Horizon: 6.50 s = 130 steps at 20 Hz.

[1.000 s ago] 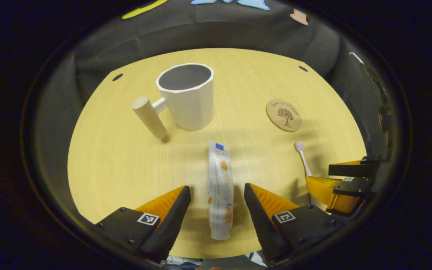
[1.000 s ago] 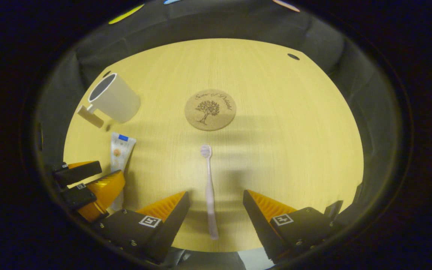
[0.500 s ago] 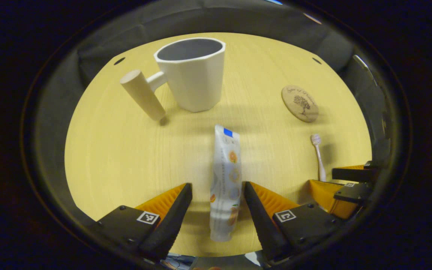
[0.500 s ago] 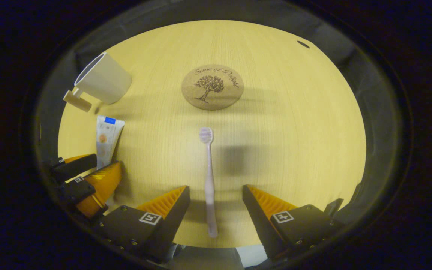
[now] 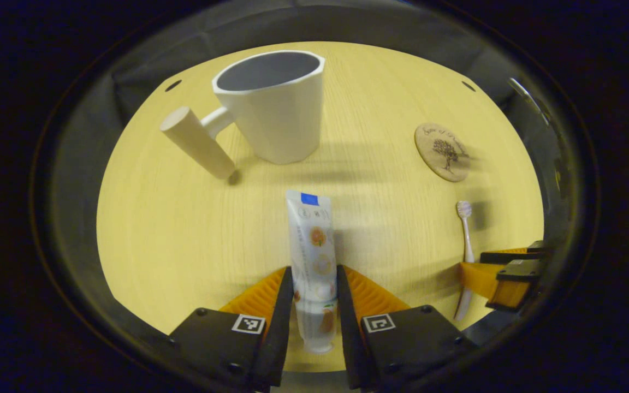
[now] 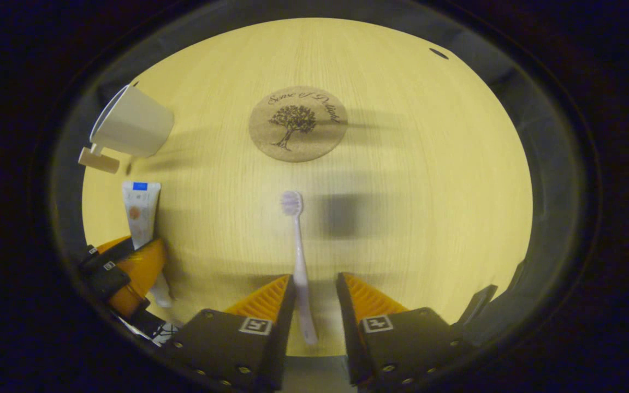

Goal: Put the toothbrush and toothpaste on the desktop into the cup, then pick up the cup and place it on the coaster on the desktop.

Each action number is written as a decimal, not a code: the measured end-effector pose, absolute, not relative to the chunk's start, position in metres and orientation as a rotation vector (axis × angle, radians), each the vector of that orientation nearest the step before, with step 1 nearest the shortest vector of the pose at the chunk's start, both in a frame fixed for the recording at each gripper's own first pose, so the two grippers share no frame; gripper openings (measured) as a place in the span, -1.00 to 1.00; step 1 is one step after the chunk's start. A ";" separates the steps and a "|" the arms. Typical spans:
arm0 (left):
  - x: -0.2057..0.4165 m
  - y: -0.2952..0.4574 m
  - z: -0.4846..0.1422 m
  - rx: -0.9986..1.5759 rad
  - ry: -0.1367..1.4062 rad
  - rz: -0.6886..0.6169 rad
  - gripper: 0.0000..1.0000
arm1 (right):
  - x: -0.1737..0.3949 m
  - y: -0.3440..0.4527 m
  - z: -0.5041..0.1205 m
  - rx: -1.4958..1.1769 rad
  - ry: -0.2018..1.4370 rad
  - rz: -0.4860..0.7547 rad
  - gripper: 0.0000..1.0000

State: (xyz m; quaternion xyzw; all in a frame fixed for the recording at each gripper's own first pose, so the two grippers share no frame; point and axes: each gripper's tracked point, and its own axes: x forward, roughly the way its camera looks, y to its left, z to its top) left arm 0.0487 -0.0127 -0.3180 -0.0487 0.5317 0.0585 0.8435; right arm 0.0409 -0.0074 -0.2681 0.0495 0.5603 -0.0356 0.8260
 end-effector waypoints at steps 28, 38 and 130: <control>0.134 0.022 -0.082 -0.214 0.725 0.083 -0.73 | 0.042 -0.010 -0.272 0.107 1.146 -0.016 -0.84; 0.232 0.054 -0.093 -0.206 0.550 0.112 -0.72 | 0.042 -0.010 -0.272 0.120 1.120 -0.037 -0.84; -0.058 0.258 -0.160 -0.205 0.428 0.449 -0.14 | 0.185 0.199 -0.042 -0.036 0.086 0.137 0.15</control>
